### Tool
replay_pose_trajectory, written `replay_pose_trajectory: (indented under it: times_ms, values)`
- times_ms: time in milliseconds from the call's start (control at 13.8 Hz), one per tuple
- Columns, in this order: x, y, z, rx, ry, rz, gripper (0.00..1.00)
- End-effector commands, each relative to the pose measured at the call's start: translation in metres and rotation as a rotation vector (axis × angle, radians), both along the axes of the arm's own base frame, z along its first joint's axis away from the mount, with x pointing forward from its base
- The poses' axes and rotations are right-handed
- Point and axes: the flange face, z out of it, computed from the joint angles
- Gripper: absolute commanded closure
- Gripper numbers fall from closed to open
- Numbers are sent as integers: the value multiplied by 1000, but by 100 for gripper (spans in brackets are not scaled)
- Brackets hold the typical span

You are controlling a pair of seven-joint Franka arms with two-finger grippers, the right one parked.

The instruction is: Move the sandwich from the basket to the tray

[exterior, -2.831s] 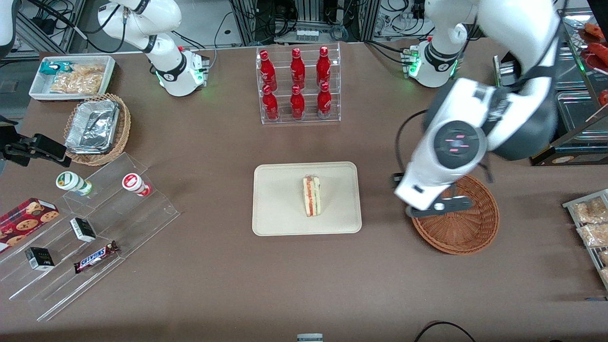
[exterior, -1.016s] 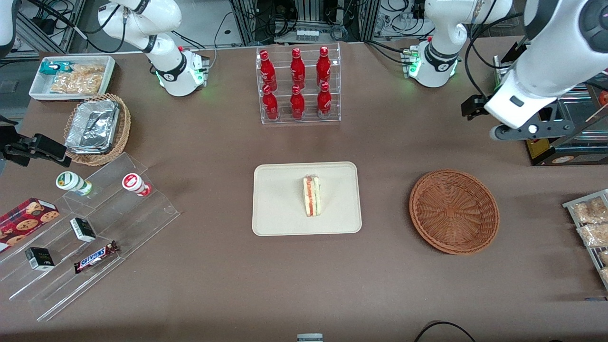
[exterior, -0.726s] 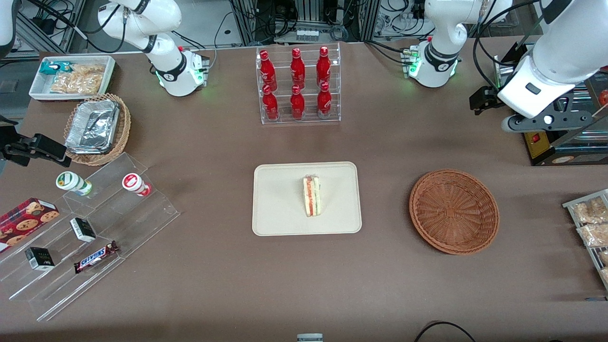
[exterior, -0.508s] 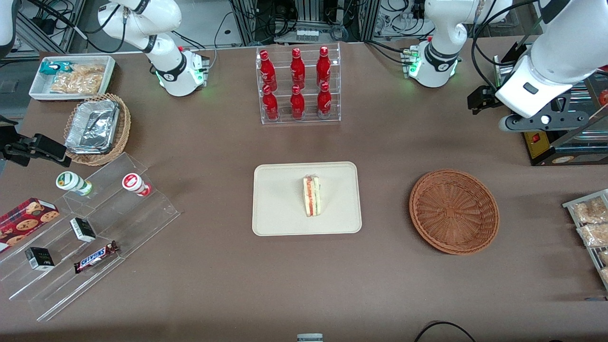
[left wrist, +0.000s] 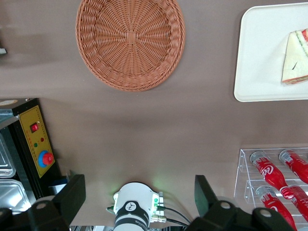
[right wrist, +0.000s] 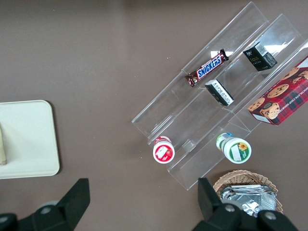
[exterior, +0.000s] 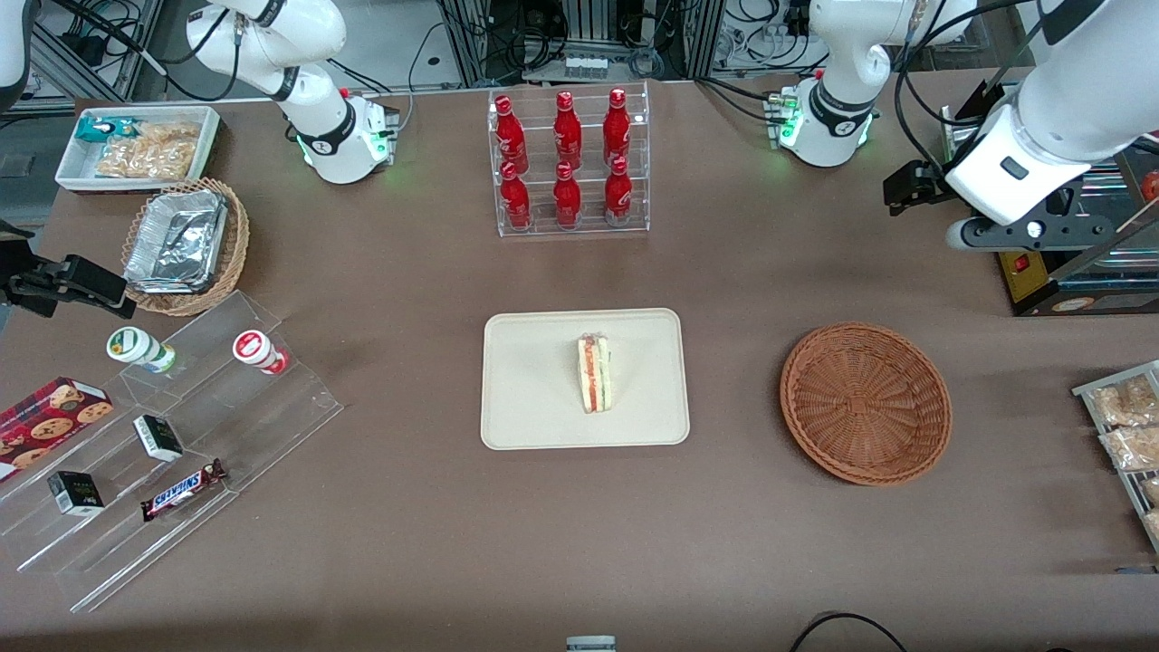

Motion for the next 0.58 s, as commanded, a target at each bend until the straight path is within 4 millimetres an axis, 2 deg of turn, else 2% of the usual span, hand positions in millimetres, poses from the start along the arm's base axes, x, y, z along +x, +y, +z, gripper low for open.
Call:
replay_pose_trajectory:
  times_ms: [0,508]
  values:
    - [6,8,10,-30,-37,-15,0]
    - [13,7,11,-33,-82,-16,0]
